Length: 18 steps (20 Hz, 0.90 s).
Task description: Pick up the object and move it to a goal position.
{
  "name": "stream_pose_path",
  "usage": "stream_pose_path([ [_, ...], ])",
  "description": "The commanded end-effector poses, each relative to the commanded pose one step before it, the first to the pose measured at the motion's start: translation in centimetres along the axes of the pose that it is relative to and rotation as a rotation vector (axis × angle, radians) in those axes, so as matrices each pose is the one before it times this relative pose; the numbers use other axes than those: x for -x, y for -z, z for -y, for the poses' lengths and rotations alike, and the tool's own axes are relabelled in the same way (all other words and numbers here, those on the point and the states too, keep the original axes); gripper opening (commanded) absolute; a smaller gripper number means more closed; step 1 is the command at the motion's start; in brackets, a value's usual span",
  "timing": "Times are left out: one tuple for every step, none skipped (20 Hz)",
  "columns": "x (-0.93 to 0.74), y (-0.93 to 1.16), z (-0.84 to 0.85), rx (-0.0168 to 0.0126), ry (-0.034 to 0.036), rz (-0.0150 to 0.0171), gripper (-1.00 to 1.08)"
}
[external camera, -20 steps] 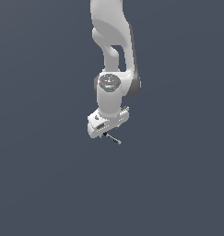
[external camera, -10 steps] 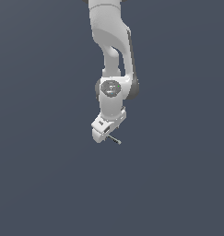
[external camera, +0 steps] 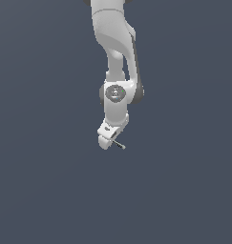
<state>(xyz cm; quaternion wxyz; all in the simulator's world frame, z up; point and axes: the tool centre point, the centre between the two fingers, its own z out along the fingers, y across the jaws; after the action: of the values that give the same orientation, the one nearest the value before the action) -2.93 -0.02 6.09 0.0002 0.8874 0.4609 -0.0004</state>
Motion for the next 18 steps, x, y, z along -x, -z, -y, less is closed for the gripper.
stream_pose_path([
  [-0.015,-0.096,0.047,0.00002,0.01186,-0.00085,1.0],
  [0.002,-0.007,0.002,-0.00002,0.00069,-0.00004,1.0],
  [0.005,0.029,-0.01,-0.00019,-0.00471,0.00044,1.0],
  [0.002,-0.033,0.0,0.0,0.0,0.0,1.0],
  [0.007,-0.1,-0.001,0.0,0.0,0.0,1.0],
  [0.011,-0.166,-0.001,0.0,0.0,0.0,1.0],
  [-0.017,-0.23,0.022,0.00003,0.00069,-0.00001,1.0],
  [0.021,-0.297,-0.001,0.0,0.0,0.0,1.0],
  [-0.008,-0.36,0.022,0.00002,0.00069,-0.00001,1.0],
  [0.007,-0.424,0.016,0.00001,0.00049,-0.00001,1.0],
  [0.011,-0.485,0.016,0.00001,0.00049,-0.00001,1.0],
  [0.005,-0.544,0.022,0.00001,0.00069,-0.00002,1.0],
  [0.002,-0.536,0.019,0.00001,0.00069,-0.00003,1.0],
  [0.027,-0.466,-0.007,0.0,0.0,0.0,1.0],
  [-0.022,-0.393,0.016,0.00003,0.00084,-0.00005,1.0],
  [0.009,-0.327,-0.016,0.0,0.0,0.0,1.0],
  [-0.022,-0.255,-0.004,0.00006,0.00048,-0.00007,1.0],
  [-0.005,-0.195,-0.021,0.0,0.0,0.0,1.0],
])
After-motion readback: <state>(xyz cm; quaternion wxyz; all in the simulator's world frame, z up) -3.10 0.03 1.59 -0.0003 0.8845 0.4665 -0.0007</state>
